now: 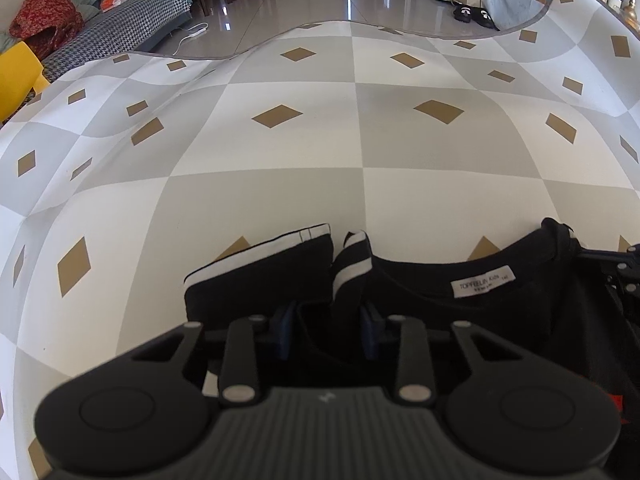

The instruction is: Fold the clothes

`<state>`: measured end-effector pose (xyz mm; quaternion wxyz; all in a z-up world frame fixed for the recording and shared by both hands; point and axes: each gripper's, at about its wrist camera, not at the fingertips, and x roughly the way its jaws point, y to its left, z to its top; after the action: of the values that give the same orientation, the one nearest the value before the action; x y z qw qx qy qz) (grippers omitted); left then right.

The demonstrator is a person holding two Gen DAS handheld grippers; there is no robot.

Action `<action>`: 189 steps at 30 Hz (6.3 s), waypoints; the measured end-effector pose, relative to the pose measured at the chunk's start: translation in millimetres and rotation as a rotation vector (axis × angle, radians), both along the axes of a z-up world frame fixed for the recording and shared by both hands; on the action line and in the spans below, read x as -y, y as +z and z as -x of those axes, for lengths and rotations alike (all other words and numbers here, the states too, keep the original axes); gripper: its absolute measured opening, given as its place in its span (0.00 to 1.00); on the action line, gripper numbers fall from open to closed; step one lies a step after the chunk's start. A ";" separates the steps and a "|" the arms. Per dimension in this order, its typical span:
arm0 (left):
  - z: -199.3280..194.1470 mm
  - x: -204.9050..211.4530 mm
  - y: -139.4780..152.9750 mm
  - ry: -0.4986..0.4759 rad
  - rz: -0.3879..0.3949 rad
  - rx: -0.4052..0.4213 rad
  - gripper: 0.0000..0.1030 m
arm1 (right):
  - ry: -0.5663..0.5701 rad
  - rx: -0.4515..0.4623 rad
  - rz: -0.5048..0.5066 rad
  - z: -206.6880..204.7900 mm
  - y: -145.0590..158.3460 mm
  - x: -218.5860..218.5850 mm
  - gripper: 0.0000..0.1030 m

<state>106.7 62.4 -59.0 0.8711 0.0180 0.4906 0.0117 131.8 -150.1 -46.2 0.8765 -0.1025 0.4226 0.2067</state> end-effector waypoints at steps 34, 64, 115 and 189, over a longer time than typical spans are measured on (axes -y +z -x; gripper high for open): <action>-68.7 15.7 19.6 0.117 0.071 0.122 0.55 | -0.354 0.145 -0.107 -73.7 42.2 33.1 0.17; -26.2 -0.9 32.6 0.073 0.108 0.099 0.77 | -0.302 -0.177 -0.022 -22.7 24.7 60.4 0.34; 33.2 30.6 -3.2 0.167 0.509 -0.123 0.93 | 0.053 -0.268 -0.013 99.2 43.4 20.5 0.38; 51.1 -35.2 0.9 0.348 0.368 -0.069 0.54 | -0.378 -0.006 0.032 49.8 61.1 77.6 0.31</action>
<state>55.6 97.6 -58.0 0.8273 -0.2251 0.5097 0.0715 82.0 -227.7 14.9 0.8966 -0.0347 0.4403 0.0320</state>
